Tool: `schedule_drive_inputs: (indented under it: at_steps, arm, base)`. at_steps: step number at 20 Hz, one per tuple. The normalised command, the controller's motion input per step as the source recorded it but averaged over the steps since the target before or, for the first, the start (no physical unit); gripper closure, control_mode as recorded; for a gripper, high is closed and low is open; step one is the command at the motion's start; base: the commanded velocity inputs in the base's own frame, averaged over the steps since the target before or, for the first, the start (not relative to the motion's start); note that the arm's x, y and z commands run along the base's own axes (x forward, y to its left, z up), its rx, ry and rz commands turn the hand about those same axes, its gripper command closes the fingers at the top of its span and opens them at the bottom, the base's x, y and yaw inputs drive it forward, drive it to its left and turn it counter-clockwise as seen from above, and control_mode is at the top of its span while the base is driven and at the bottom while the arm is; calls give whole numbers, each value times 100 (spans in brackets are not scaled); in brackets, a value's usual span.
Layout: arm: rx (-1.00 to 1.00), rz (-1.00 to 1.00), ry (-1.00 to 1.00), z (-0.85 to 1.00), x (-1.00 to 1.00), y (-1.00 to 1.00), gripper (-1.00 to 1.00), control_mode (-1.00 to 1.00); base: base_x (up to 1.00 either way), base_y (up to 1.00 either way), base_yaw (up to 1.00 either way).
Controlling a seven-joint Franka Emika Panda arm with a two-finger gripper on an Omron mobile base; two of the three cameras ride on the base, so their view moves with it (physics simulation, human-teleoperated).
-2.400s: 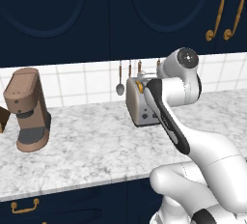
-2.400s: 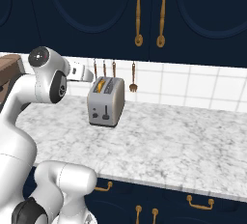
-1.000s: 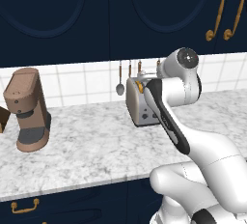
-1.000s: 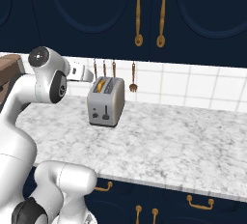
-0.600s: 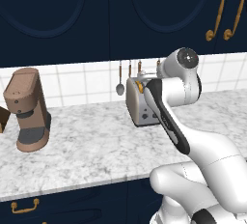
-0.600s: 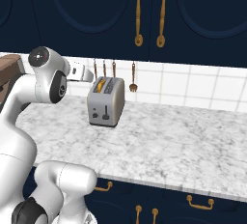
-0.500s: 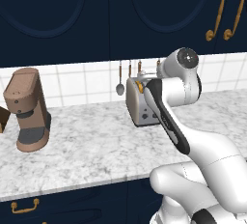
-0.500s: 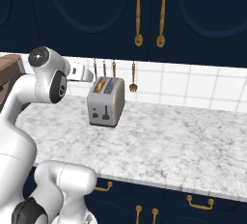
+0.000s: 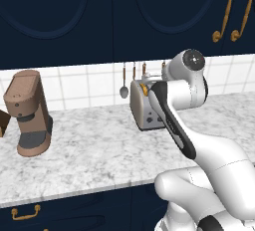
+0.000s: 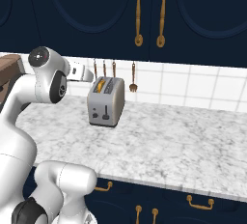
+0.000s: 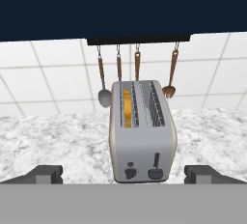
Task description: Start the toaster. Once the lever pops up, take the bread to the plate on the dining counter.
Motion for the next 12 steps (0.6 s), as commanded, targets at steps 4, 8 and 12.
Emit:
schedule_drive_inputs:
  at_steps: [4, 8, 12]
  arm:
    - [0, 0, 0, 0, 0, 0, -100, -100]
    - [0, 0, 0, 0, 0, 0, -100, -100]
    - [0, 0, 0, 0, 0, 0, -100, -100]
  base:
    - [0, 0, 0]
    - [0, 0, 0]
    - [0, 0, 0]
